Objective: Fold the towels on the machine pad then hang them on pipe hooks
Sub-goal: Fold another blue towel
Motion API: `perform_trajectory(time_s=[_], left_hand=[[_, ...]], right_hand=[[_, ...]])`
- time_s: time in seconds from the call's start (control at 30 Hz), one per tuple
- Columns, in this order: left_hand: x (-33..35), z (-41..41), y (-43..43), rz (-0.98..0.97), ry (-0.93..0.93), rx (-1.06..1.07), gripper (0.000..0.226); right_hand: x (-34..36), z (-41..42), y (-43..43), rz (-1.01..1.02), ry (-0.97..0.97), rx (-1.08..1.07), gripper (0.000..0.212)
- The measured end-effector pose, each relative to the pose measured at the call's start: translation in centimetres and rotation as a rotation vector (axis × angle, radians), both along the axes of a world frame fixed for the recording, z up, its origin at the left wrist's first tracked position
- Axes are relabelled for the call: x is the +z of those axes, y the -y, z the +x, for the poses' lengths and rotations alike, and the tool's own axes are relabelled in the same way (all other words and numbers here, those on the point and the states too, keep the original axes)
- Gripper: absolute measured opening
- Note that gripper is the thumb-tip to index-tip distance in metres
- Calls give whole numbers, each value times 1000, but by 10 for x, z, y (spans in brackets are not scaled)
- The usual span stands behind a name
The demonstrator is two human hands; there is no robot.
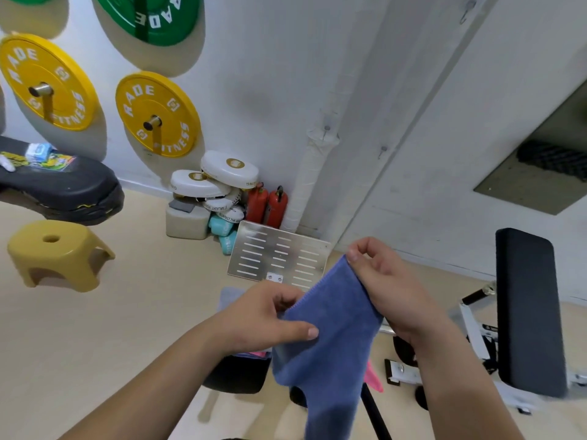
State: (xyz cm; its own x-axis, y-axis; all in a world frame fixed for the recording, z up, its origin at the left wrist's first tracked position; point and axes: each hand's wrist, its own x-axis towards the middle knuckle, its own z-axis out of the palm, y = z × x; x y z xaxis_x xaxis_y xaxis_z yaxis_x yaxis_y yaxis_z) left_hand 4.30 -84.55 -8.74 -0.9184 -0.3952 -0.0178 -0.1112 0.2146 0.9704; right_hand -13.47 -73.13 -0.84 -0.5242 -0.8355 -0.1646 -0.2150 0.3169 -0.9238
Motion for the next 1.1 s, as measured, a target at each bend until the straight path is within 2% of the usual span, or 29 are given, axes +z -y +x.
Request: perform_trajectory(time_s=[0.1, 0.3, 0.4, 0.47, 0.53, 0.63, 0.7, 0.9, 1.03, 1.1], left_hand=[[-12, 16, 8, -39, 94, 2, 30], [-8, 61, 33, -17, 243, 70, 25], [-3, 78, 44, 27, 235, 141, 16], [1, 86, 49, 41, 190, 232, 9], [5, 88, 50, 113, 89, 349, 10], [9, 86, 51, 253, -50, 518, 10], [10, 86, 54, 283, -94, 584, 9], [6, 92, 60, 338, -60, 625, 32], [-5, 94, 60, 448, -31, 576, 17], [-9, 94, 58, 528, -64, 552, 23]], right_hand=[[-12, -11, -1, -15, -60, -138, 16], [-32, -41, -5, -68, -182, -456, 11], [-34, -47, -5, -70, -194, -552, 20], [-37, -49, -5, -61, -203, -545, 22], [-42, -50, -5, -39, -127, -510, 22], [-52, -50, -6, -57, 202, -404, 29], [-58, -48, -8, -98, 318, -335, 35], [-68, -41, -14, -162, 267, -396, 27], [-70, -37, -17, -184, 296, -444, 17], [-70, -36, -17, -188, 313, -434, 15]])
